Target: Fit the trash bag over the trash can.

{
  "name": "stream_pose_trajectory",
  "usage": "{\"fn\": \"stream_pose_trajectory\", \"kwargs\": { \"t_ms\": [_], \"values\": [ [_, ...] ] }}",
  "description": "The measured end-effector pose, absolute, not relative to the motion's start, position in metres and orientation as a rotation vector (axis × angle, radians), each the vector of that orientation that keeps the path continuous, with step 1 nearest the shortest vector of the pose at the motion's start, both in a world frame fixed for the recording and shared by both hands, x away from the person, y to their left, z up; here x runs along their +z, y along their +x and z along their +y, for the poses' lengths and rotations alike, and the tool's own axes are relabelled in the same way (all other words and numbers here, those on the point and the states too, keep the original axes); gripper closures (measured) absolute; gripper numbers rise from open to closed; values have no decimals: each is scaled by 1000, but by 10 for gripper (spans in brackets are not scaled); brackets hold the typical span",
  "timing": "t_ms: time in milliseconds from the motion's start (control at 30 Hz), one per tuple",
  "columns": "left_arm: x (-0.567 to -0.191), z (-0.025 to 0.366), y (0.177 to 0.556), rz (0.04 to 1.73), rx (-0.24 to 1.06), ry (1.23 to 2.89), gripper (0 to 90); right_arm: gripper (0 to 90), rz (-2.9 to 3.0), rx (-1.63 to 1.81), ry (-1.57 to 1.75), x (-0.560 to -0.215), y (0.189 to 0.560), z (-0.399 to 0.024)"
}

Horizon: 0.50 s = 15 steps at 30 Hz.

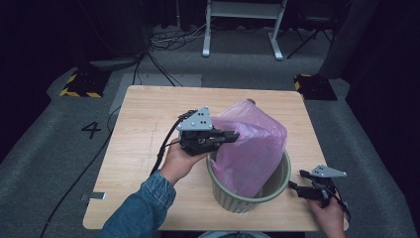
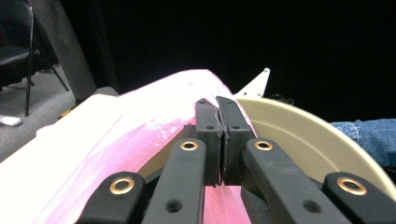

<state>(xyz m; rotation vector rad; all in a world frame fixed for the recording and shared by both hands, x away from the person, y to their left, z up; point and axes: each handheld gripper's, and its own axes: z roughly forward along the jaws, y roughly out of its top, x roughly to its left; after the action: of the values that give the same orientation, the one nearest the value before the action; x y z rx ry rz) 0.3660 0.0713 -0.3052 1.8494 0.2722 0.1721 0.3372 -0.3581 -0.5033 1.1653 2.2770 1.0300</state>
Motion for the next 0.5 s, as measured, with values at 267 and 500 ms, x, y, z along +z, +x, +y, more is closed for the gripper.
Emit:
{"fn": "stream_pose_trajectory", "kwargs": {
  "t_ms": [267, 500],
  "values": [
    [-321, 80, 370, 326, 131, 1913, 884, 298, 2277, 1030, 1166, -503, 337, -358],
    [-329, 83, 365, 330, 128, 1959, 882, 298, 2277, 1031, 1167, -503, 337, -358]
  ]
}}
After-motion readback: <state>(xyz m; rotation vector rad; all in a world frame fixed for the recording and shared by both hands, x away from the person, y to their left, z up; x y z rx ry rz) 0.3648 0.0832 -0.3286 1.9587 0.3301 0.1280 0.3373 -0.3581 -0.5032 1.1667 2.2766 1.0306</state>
